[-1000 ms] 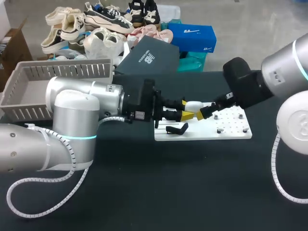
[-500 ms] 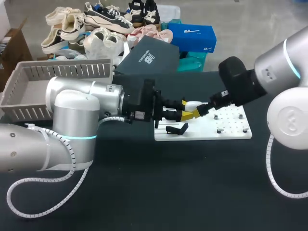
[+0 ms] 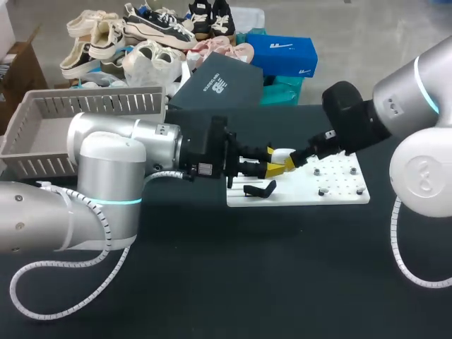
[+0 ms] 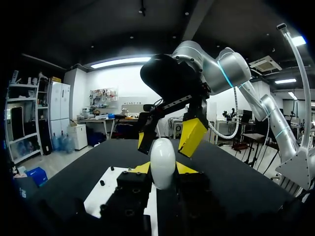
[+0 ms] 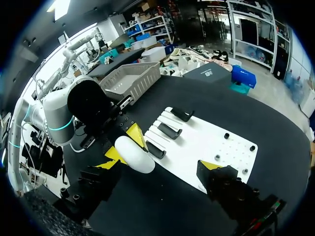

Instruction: Pick up each earbud case from the left stands, insert the matching earbuds, close the lid, and place the case in the box.

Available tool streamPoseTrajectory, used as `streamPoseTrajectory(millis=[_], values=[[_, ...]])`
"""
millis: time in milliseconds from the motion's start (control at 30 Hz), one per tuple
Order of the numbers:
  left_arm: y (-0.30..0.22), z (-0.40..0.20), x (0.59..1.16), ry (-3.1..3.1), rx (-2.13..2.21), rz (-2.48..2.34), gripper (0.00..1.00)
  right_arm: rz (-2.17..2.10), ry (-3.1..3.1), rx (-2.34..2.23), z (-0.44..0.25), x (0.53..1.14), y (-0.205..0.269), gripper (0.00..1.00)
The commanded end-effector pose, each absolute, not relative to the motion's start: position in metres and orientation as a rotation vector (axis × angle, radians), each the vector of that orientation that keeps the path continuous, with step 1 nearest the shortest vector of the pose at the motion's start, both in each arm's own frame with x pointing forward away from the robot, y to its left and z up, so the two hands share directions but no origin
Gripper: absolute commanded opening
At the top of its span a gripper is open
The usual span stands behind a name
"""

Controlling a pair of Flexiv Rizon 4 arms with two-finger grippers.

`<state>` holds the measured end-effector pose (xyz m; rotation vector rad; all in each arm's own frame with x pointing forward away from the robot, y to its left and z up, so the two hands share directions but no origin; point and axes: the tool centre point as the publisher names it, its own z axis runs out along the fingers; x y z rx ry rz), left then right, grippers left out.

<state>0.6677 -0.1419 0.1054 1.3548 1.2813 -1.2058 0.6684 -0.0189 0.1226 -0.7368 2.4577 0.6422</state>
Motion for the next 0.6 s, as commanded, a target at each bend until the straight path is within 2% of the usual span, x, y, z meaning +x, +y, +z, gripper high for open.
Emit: streamPoseTrajectory(millis=[33, 600], values=[[-0.1424, 0.1047, 0.6682, 1.281, 1.355, -1.205, 0.0, 0.636, 2.459, -0.732, 0.1222, 0.6702, -0.0174, 1.0], [-0.1424, 0.1047, 0.6682, 1.281, 1.355, -1.205, 0.0, 0.609, 2.457, -0.734, 0.1283, 0.6774, -0.0181, 1.0]])
